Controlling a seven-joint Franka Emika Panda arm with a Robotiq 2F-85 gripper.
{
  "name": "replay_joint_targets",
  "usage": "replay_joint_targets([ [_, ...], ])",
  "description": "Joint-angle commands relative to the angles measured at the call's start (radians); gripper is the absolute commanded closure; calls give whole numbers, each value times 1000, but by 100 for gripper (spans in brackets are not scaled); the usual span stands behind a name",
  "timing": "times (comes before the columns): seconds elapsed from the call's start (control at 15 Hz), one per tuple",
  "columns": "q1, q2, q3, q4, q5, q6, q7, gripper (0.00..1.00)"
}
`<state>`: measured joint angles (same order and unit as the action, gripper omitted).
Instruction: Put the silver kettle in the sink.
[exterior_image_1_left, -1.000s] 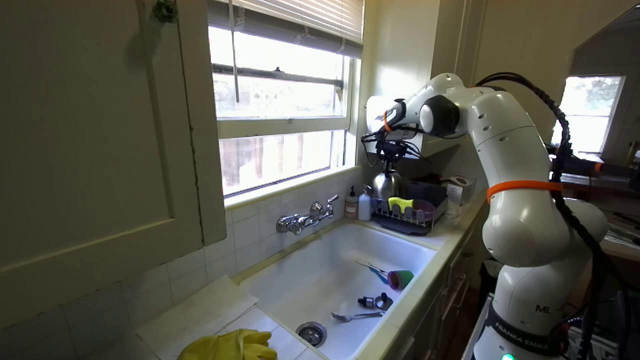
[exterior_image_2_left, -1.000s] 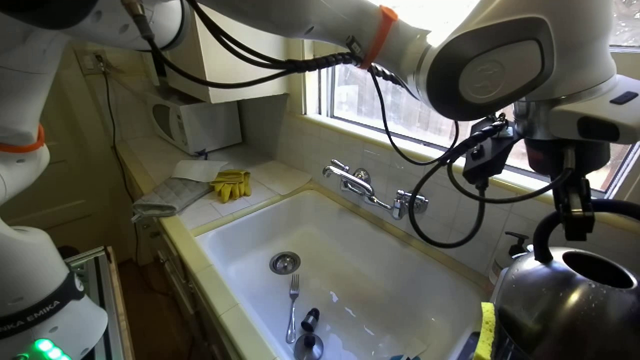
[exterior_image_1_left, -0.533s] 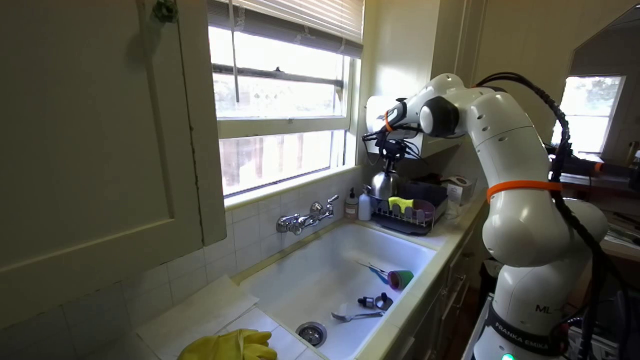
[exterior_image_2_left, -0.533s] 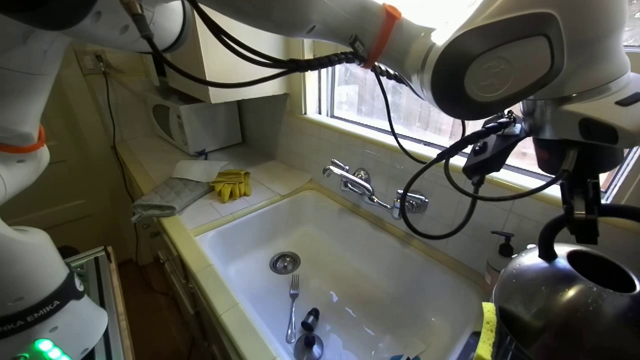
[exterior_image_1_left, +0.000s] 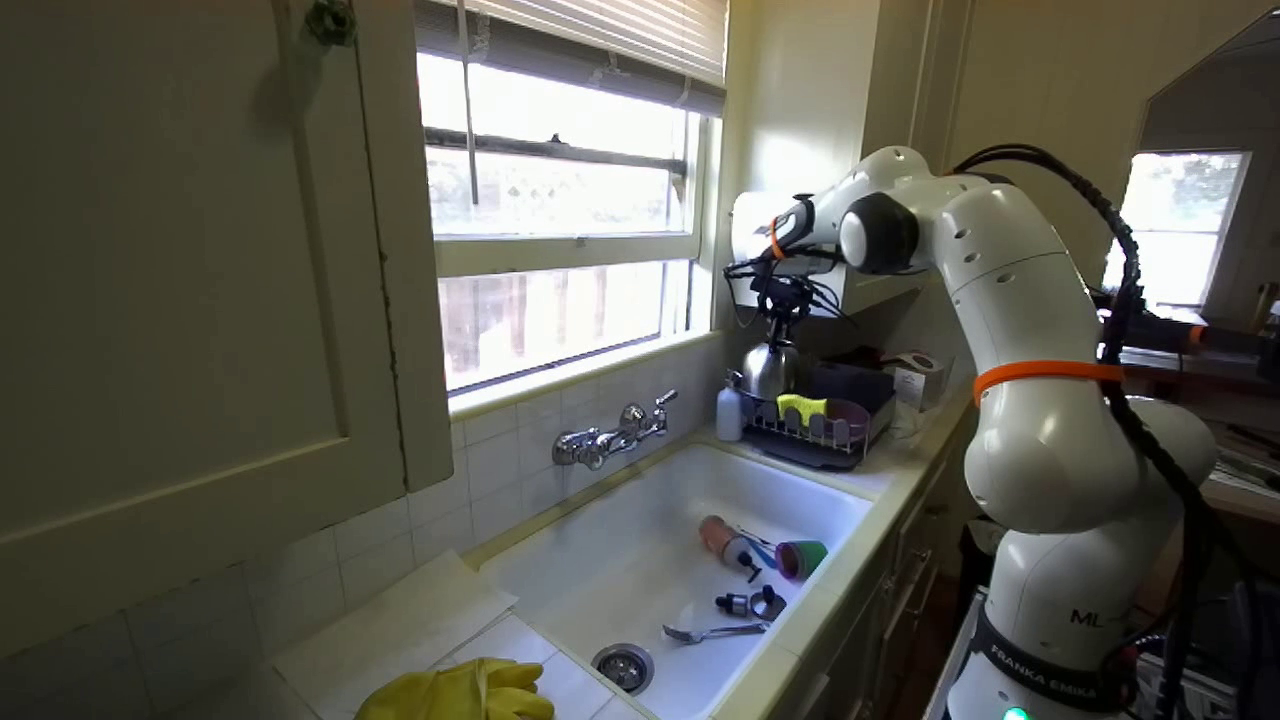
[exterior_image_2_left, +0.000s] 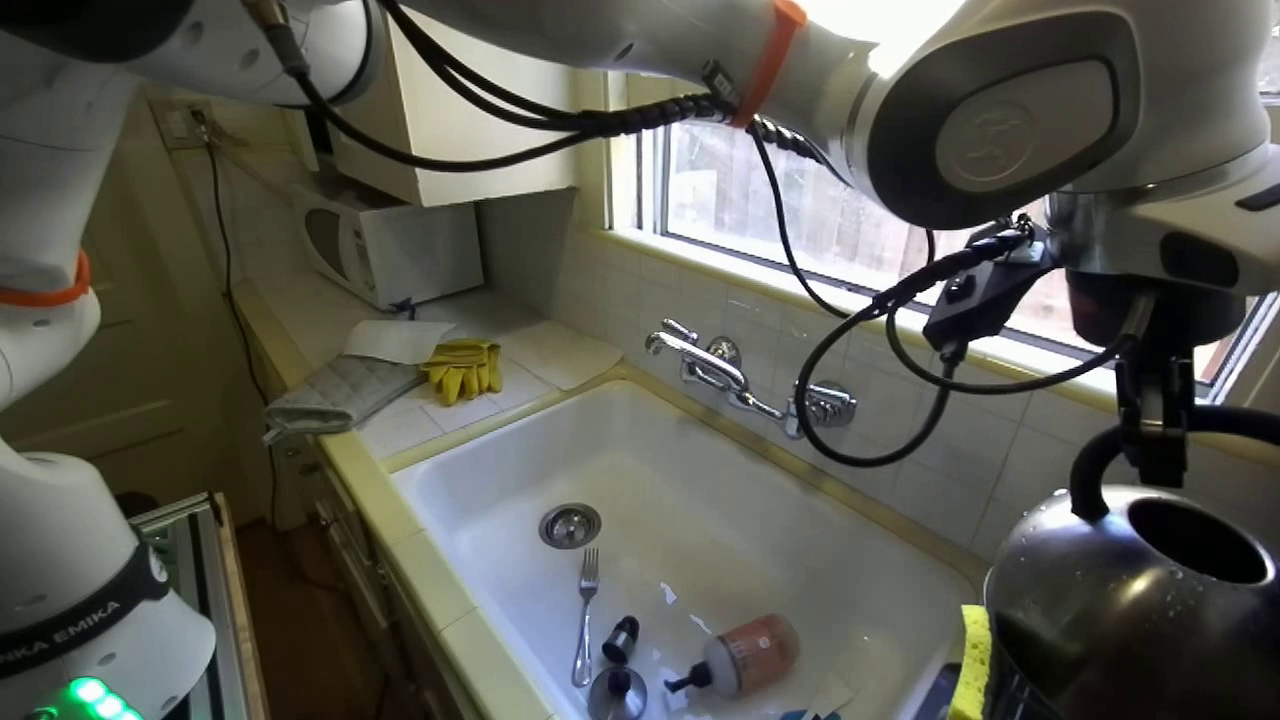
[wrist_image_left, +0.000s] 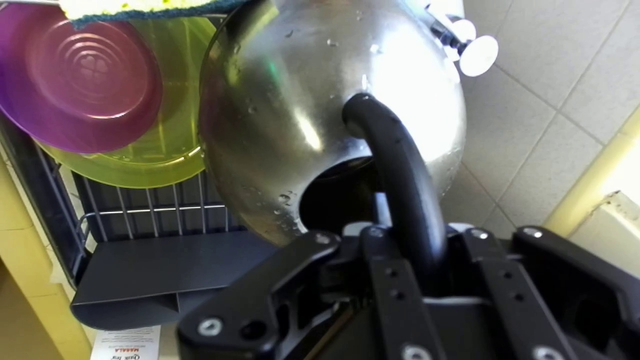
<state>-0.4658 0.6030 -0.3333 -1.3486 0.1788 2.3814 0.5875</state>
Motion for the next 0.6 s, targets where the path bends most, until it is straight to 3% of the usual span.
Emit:
replay_joint_targets([
  [0.0,-11,5,6,48,31,-51,-5,98],
  [0.53,-37,-31,57,47,96,-102,-51,98],
])
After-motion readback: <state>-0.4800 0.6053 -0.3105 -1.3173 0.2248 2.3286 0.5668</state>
